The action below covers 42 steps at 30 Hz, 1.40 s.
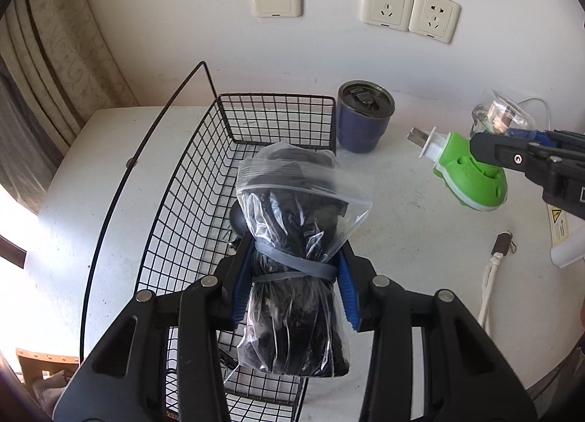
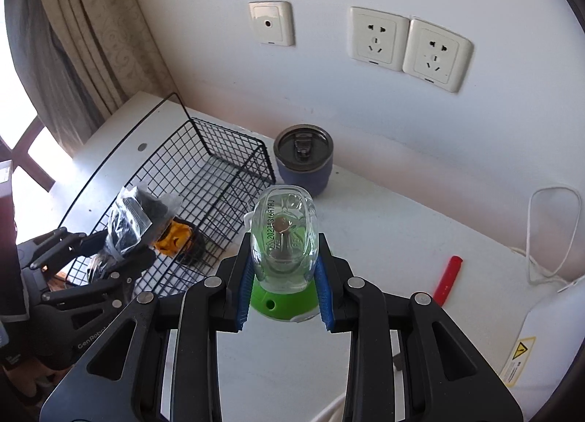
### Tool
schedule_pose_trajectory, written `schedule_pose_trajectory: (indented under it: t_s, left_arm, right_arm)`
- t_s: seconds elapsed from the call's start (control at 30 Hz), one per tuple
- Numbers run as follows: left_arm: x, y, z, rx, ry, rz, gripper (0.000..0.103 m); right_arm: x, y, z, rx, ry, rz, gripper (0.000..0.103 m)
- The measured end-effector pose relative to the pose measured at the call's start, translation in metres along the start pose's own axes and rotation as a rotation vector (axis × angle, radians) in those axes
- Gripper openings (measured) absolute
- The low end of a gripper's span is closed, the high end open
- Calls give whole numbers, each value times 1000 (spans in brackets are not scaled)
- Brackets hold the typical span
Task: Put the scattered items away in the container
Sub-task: 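Carry the bagged cable with the left tool while the right tool carries the repeller to the basket, then open the left tool releasing the bag while the right tool drops the repeller into the basket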
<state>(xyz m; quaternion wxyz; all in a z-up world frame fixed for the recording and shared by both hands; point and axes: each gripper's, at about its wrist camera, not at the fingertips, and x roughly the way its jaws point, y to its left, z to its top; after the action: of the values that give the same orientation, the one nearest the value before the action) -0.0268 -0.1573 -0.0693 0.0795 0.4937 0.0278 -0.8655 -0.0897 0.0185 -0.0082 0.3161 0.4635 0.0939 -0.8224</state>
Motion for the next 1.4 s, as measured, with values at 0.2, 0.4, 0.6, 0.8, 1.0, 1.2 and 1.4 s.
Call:
schedule_pose_trajectory:
  t_s: [0.2, 0.4, 0.6, 0.8, 1.0, 1.2, 1.4]
  left_arm:
    - [-3, 24, -8, -44, 7, 35, 37]
    - [-3, 42, -16, -85, 16, 58, 37]
    - [-3, 53, -24, -107, 25, 77, 37]
    - [-1, 65, -32, -139, 40, 85, 37]
    - [3, 73, -38, -153, 53, 89, 37]
    - [7, 78, -40, -165, 63, 89, 37]
    - [13, 79, -42, -155, 78, 96, 37]
  right_arm:
    - [13, 31, 14, -60, 9, 49, 30]
    - [25, 55, 25, -107, 19, 84, 30]
    - [34, 73, 33, -141, 30, 108, 30]
    - [43, 88, 38, -166, 41, 126, 30]
    - [52, 100, 41, -181, 52, 133, 30]
    - [62, 107, 43, -189, 67, 135, 30]
    - [70, 108, 49, -173, 71, 141, 30]
